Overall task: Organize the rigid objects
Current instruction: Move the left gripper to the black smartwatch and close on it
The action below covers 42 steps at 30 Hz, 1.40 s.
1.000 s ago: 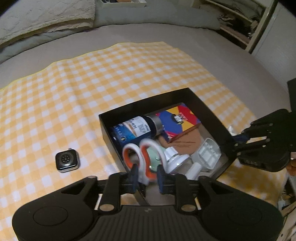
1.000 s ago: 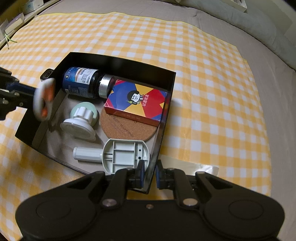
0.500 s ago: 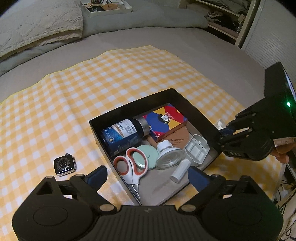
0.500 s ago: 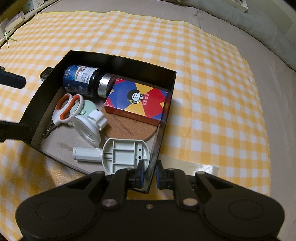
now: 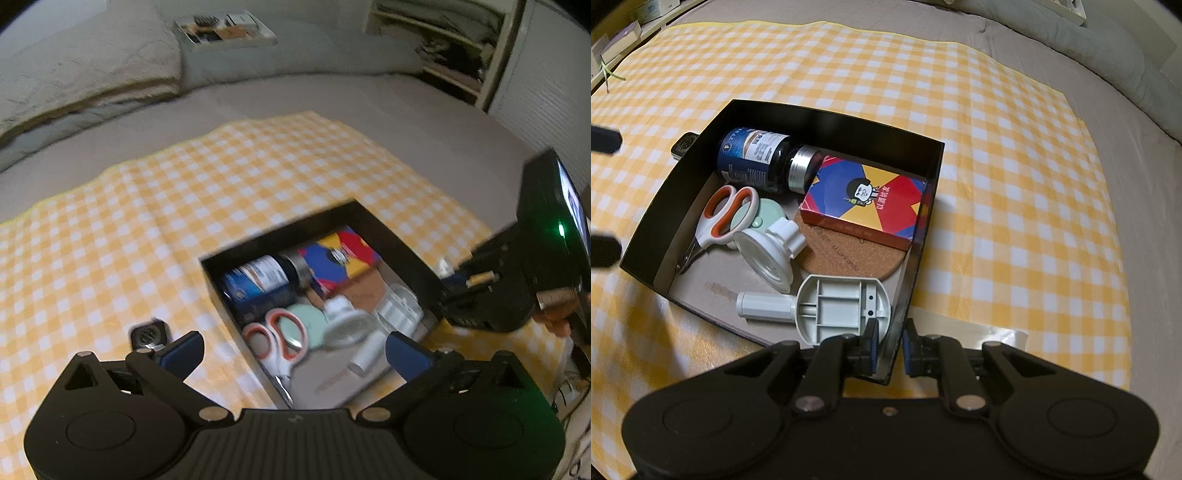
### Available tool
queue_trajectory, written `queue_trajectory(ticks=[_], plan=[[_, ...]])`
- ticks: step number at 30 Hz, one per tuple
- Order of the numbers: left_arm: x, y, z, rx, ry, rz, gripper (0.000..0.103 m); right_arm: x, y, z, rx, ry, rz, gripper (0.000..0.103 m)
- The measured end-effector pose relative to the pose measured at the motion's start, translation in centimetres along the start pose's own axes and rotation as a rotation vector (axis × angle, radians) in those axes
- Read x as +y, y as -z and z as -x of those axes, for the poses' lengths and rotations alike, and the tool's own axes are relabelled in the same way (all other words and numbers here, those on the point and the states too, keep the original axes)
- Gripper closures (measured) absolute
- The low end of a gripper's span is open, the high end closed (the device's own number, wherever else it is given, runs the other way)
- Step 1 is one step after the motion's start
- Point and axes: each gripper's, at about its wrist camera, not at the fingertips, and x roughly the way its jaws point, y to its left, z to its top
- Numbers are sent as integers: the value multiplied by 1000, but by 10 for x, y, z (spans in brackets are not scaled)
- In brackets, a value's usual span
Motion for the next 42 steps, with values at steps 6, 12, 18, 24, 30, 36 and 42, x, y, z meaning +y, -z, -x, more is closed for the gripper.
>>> queue_trajectory(ticks=[6,12,18,24,30,36,42], plan=[[21,-11,19,-113,-80,48,0,0,0,0,0,-1,1,89],[56,-18,29,-214,-228,126,0,0,0,1,-1,0,4,89],[105,-9,12,-192,-293,278,0,1,1,1,-1,0,5,88],[133,5,-20,-76,-355,320,0,2,1,1,-1,0,9,87],[136,8,-54,2,-360,233,0,1,0,1,-1,-2,8,87],[132,10,-81,47,-353,233,0,0,0,2,-3,-4,8,87],[124,15,-104,112,-391,163,0,1,2,4,-8,-15,9,87]])
